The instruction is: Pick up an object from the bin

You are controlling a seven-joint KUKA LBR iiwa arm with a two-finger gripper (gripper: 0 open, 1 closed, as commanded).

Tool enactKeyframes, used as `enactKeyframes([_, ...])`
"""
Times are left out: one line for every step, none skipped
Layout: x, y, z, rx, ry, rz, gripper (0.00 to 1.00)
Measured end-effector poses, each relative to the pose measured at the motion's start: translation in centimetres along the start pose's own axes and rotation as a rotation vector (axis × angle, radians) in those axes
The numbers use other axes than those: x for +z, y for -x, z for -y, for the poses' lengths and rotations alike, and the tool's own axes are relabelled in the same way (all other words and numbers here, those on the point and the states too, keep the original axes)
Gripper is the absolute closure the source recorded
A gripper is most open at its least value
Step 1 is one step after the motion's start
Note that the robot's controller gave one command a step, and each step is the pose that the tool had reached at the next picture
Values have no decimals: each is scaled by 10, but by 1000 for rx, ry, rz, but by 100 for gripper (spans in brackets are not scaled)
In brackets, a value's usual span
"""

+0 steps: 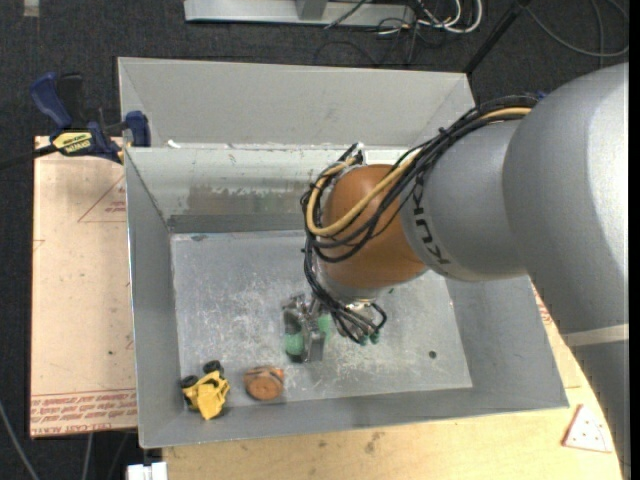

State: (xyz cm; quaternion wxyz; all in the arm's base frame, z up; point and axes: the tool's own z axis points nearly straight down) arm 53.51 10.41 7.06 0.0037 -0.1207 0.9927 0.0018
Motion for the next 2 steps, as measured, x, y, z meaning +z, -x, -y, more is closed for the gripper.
enactKeyframes([-9,3,9,-58,-1,-6,100])
enactKeyframes([-137,47,11,-36,-2,-4,100])
